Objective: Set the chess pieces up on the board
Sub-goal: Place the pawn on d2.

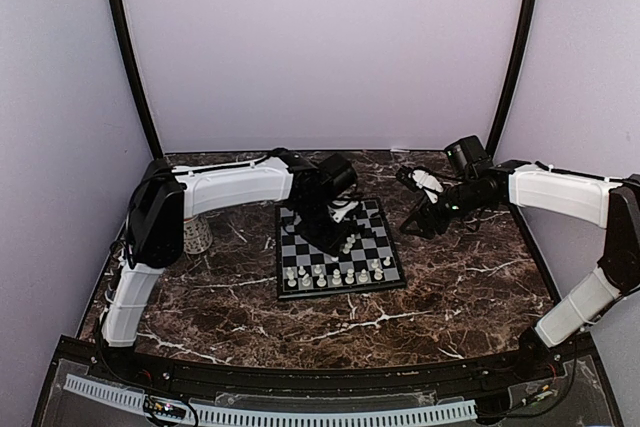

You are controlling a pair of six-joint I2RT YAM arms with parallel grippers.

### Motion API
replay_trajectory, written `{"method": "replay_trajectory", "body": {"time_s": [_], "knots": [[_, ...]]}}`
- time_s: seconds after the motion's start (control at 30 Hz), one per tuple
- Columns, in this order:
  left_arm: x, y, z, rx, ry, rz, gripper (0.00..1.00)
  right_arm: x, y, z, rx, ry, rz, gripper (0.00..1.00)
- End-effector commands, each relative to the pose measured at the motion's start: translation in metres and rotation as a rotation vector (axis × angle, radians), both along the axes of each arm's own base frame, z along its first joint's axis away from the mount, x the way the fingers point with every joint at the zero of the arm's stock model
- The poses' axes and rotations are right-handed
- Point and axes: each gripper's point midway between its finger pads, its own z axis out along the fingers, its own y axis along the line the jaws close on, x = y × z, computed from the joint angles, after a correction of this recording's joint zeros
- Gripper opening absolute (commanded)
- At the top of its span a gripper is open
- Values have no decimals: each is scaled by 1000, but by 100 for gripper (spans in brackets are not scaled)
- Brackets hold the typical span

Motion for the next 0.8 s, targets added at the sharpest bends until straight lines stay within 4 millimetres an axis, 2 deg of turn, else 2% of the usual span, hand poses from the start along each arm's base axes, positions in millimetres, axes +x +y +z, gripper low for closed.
{"method": "replay_trajectory", "body": {"time_s": [0.0, 0.57, 0.77], "knots": [[-19, 3, 23, -24, 33, -20, 0, 3, 0, 5, 12, -23, 1, 63], [-27, 11, 10, 29, 47, -5, 1, 2, 0, 7, 15, -23, 1, 63], [-28, 11, 12, 30, 50, -10, 13, 2, 0, 7, 14, -23, 0, 63]]}}
